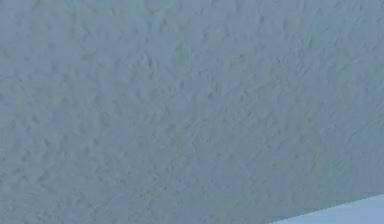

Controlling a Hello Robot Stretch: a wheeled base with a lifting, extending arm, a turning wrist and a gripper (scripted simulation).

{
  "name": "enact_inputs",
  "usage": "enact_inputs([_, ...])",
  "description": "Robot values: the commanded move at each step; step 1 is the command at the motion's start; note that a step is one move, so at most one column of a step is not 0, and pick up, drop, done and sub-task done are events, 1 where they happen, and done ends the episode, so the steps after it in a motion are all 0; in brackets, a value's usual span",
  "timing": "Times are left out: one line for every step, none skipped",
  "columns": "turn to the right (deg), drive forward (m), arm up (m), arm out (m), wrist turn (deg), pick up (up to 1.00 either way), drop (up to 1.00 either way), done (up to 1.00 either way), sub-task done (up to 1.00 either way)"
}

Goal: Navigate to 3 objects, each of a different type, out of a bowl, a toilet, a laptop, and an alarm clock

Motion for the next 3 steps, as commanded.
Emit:
enact_inputs([24.0,0.00,0.00,0.00,0.0,0.00,0.00,0.00,0.00])
enact_inputs([0.0,0.10,0.00,0.00,0.0,0.00,0.00,0.00,0.00])
enact_inputs([24.0,0.00,0.00,0.00,0.0,0.00,0.00,0.00,0.00])
